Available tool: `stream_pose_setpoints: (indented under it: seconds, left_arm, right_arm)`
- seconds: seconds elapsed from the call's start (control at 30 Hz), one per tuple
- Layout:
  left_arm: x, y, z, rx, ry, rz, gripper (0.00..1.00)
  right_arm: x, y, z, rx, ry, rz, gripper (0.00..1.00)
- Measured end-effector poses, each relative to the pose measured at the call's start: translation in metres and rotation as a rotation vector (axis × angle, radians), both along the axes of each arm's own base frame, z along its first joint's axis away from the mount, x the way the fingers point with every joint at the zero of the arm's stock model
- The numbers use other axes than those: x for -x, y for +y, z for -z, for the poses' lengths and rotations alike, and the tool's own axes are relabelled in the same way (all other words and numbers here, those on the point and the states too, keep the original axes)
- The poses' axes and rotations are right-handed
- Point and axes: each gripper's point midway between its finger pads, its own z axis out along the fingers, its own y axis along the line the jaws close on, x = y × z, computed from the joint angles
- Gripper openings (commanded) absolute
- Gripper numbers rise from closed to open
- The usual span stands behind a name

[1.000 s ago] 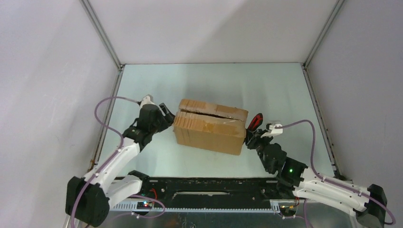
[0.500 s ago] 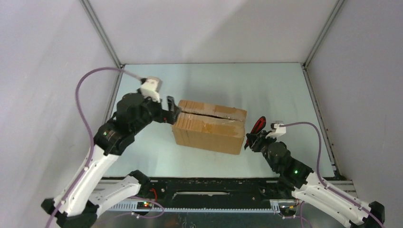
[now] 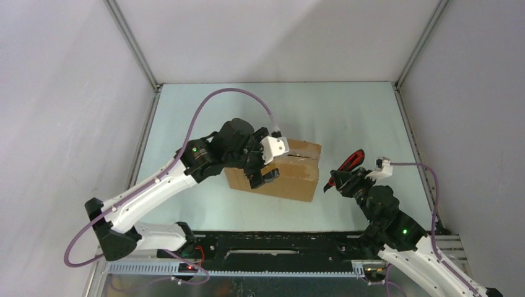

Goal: Unpack the express box
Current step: Adjust the express box at the center of the board.

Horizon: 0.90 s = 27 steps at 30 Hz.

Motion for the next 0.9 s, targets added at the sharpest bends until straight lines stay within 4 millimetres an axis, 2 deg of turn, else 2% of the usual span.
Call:
stream_pose_setpoints:
  seconds: [0.2,0.47,0.77,0.9]
  left_arm:
    - [-0.003,-0.024,0.0,-0.032,-0.065,0.149,1.0]
    - [-0.011,-0.052,0.017,-0.097,-0.097,0.264,1.0]
    - [-0.009,-0.067,0.02,-0.086,-0.069,0.315,1.0]
    - [-0.002,-0.071,0.022,-0.077,-0.045,0.329,1.0]
  right_arm:
    - [0.003,0.001,0.0,-0.027,0.013,-0.01,0.0]
    - [0.005,0.001,-0.004,-0.066,0.021,-0.012,0.0]
    - [0.003,-0.01,-0.046,-0.23,-0.006,0.075,0.0]
    - [-0.004,-0.017,-0.05,-0.301,0.005,0.152,0.0]
